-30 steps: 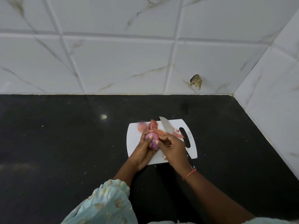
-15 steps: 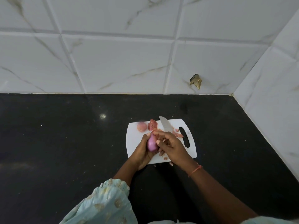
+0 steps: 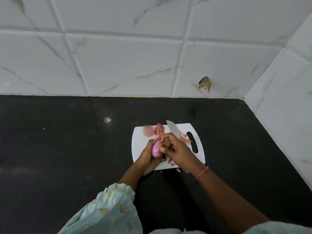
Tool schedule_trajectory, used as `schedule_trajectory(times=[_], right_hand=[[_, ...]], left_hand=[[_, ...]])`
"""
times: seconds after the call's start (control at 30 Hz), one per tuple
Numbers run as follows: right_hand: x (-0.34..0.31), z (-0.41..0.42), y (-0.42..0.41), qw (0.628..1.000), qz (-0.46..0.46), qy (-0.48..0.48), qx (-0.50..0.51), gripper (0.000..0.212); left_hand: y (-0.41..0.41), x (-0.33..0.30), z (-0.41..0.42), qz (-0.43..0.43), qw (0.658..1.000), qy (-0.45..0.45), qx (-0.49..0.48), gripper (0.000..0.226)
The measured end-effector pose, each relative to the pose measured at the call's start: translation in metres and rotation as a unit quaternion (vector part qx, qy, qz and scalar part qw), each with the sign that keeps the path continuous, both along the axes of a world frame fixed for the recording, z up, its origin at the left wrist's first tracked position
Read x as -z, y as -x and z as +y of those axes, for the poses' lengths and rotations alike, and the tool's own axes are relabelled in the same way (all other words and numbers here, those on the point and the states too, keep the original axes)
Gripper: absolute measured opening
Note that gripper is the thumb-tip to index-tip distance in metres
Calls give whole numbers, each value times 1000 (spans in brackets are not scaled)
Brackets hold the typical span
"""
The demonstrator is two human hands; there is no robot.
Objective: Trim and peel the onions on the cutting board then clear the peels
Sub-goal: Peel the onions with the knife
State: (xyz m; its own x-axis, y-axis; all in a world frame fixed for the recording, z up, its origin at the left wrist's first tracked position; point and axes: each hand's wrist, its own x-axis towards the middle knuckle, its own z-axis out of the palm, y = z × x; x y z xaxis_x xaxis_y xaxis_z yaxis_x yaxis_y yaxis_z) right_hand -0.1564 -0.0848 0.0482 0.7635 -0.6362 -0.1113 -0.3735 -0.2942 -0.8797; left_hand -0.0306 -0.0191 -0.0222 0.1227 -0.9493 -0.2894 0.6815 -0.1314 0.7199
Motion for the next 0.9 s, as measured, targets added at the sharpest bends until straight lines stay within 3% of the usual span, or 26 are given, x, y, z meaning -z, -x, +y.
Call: schedule_trajectory(times=[0.27,0.43,0.77,0.9], right_hand=[[-1,0,-3,1000,-15,-23,-10,11],[-4,0,-2,999,-23,-24,-27,27],[-3,-8,-4,999,1,1,-54,15],[-2,-7,-3,999,6,8,-51,29]], left_hand=[[-2,-2,1,21,999,-39,7,56],[-1,-5,2,27,999,-23,20,57],[0,-9,2,34,999,-40,7,52],[1,-12,3,34,998,-44,9,53]])
